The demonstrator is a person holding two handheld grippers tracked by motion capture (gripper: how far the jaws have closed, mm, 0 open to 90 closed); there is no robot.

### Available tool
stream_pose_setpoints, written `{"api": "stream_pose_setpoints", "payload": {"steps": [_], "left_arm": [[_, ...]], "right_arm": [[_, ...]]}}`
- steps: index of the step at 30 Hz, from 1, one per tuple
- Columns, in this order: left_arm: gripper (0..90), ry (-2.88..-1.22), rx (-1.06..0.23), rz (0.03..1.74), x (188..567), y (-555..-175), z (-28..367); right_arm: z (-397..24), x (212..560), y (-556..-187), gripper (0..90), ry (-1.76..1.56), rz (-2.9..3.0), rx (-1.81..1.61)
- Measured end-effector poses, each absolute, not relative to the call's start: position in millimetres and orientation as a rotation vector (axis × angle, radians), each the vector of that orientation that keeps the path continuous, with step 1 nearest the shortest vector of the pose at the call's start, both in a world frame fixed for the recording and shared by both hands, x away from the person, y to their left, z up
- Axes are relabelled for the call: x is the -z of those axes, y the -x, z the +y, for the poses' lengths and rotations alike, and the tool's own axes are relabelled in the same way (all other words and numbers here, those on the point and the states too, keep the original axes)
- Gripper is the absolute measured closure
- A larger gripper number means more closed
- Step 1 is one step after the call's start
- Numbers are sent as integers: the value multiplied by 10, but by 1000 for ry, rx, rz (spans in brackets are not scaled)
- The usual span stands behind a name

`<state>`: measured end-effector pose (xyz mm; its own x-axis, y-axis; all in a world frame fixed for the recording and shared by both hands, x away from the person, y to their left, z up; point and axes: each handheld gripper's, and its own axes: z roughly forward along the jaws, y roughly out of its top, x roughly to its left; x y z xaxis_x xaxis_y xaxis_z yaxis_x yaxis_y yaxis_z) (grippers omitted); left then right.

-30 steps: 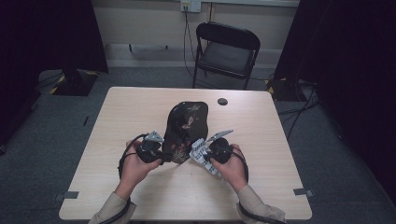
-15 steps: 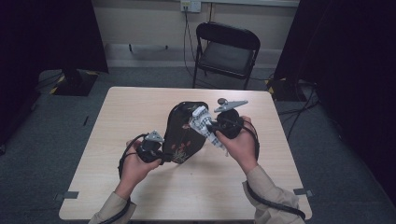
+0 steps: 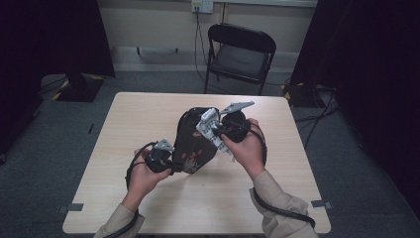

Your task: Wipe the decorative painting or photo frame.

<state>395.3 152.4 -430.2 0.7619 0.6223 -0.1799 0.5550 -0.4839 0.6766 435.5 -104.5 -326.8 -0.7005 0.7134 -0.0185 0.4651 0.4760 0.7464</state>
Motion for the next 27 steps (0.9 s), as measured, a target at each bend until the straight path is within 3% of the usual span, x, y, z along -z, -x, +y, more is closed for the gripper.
{"api": "stream_pose_setpoints", "payload": {"steps": [27], "left_arm": [[787,-2207,-121,872,4294,-3951,1517]], "right_arm": [[-1101,4107,-4279,813,-1108,2508,-981]]}}
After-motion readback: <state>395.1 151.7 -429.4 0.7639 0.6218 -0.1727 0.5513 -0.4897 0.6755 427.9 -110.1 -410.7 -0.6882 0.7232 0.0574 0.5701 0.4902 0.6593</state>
